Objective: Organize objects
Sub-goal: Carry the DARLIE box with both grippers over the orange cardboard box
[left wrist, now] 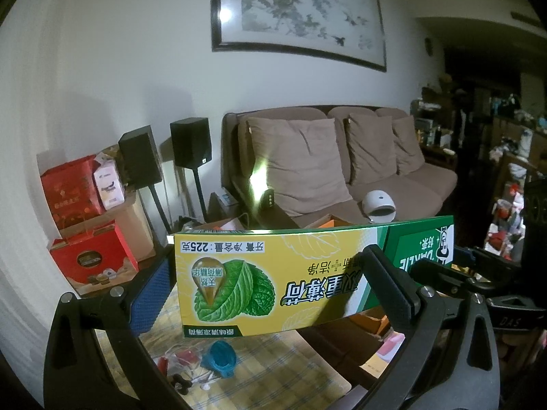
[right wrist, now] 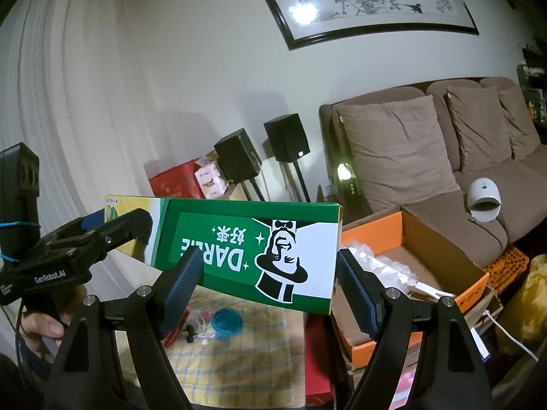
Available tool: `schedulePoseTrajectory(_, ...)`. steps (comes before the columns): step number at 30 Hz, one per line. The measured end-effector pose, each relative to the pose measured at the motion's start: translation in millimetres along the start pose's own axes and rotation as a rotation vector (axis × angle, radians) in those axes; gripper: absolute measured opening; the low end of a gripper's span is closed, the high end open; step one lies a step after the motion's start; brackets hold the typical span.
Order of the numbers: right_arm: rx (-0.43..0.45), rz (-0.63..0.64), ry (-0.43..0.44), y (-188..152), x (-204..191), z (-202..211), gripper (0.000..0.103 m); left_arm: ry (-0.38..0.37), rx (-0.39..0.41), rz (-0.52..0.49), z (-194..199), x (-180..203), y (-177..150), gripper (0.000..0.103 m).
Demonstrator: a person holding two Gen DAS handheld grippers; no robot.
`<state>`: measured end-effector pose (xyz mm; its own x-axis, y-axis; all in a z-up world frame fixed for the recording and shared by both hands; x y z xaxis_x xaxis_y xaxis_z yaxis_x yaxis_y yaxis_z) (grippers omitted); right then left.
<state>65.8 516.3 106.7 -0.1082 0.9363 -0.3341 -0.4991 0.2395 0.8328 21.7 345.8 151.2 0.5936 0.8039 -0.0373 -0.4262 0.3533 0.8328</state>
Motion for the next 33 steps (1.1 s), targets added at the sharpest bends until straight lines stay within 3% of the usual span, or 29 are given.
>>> schedulePoseTrajectory(33, 0.02, -0.051, -0.035, 5, 28, 8, 0.081, -0.031, -0.011, -0.007, -18, 25, 16, 0.103)
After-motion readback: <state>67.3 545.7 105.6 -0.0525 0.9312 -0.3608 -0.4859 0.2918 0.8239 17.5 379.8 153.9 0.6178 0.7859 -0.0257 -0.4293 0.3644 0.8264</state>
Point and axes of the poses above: each gripper's, at about its wrist camera, not at the fingertips, and z roughly against the way its jaws point, x to its right, y to its top, the point moved 5 cm from there along -z, roughly the way its jaws point, and after that the axes turned 8 degrees about -x, right-handed, at the moved point
